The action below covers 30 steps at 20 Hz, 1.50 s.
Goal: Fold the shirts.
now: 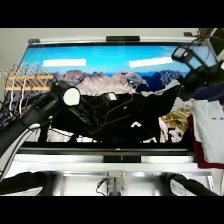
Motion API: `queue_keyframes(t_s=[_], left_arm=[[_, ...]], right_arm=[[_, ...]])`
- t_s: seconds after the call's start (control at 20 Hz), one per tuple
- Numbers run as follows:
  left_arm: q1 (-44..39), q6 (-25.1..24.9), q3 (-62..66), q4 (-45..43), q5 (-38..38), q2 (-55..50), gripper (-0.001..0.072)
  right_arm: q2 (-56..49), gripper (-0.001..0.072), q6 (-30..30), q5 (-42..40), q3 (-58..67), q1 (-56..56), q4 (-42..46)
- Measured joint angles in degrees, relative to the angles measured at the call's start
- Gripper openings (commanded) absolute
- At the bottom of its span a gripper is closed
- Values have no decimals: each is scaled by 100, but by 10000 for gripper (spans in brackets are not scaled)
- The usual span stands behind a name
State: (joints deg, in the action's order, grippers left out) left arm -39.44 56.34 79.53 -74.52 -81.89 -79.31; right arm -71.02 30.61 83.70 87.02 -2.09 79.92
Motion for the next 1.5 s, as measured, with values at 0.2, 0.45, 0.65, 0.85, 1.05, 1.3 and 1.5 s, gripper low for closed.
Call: queue_keyframes(t_s=[0.2, 0.45, 0.65, 0.85, 1.05, 1.3, 1.5], left_arm=[[0, -15, 0, 0, 42, 0, 41], [0, -61, 0, -2, 70, 0, 40], [-7, -90, 0, 0, 70, 0, 40], [-13, -127, 0, -20, 144, 0, 40], [-4, -164, -2, -44, 337, -2, 41], [0, -192, -2, -74, 623, -2, 114], [90, -192, 7, -328, 789, 0, 702]], right_arm=[[-162, 542, -1088, 450, -11, 87, -275], [-402, 542, -2020, 634, -11, 111, -476], [-778, 541, -2343, 525, -11, 118, -573], [-1121, 314, -2498, 590, -11, 122, -763], [-1255, 314, -2527, 787, -11, 116, -844], [-1318, 64, -2562, 1082, -44, 122, -1019], [-1169, 63, -2400, 1270, -57, 131, -1158]])
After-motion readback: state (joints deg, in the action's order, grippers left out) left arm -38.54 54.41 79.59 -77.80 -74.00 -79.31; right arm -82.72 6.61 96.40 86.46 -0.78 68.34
